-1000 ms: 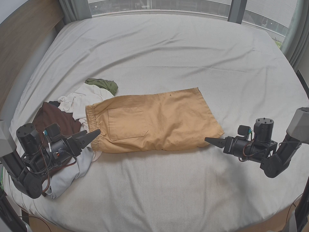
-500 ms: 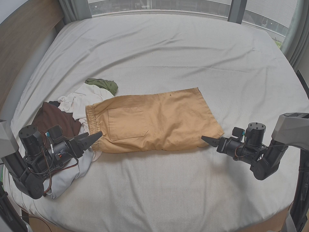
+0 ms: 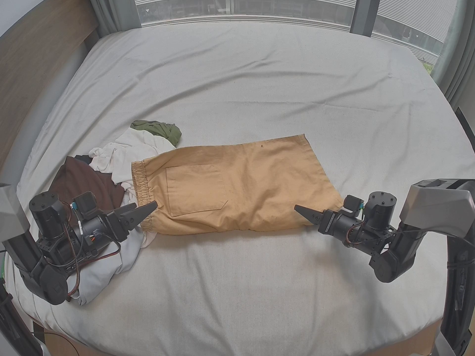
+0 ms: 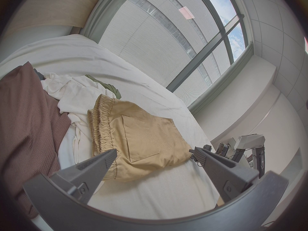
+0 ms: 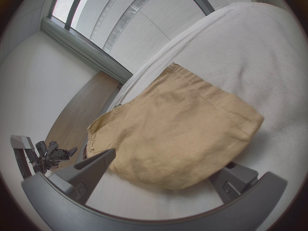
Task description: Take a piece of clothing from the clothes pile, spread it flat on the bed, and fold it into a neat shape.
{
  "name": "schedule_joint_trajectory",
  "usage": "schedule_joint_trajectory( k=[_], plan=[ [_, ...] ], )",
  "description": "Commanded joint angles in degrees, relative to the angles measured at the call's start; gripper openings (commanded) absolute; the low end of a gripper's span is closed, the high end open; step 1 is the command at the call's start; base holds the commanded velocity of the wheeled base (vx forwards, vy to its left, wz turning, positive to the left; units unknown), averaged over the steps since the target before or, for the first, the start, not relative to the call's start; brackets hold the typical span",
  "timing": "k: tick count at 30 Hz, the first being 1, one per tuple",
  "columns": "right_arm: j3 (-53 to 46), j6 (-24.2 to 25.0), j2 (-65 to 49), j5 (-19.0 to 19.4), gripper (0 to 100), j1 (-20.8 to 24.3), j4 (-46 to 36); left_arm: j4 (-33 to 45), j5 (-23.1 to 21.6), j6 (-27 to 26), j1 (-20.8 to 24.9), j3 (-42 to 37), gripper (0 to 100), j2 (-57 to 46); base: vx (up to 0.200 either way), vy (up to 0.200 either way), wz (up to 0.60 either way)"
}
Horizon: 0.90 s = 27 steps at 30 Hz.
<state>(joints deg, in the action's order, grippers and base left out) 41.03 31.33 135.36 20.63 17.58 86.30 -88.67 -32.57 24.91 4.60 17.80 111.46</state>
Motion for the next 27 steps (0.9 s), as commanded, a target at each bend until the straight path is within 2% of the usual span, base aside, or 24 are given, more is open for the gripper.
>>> schedule_joint_trajectory(
  k=[1, 18, 19, 27],
  plan=[
    [1.07, -0.04, 4.03, 0.03, 100, 1.41, 2.03, -0.01, 0.05, -0.03, 0.06, 0.13, 100, 0.43, 0.000, 0.000, 0.00],
    [4.32, 0.22, 4.21, -0.85, 100, 1.41, 2.03, -0.10, 0.05, 0.23, 0.06, 0.22, 100, 0.43, 0.000, 0.000, 0.00],
    [4.41, 0.14, 4.21, -1.55, 0, 1.49, 1.94, -0.10, 0.05, 0.23, 0.06, 0.22, 100, 0.43, 0.000, 0.000, 0.00],
    [3.88, -0.04, 3.94, -2.52, 0, 2.28, 1.94, -0.01, 0.05, 0.50, 0.06, 0.57, 100, 0.43, 0.000, 0.000, 0.00]
  ],
)
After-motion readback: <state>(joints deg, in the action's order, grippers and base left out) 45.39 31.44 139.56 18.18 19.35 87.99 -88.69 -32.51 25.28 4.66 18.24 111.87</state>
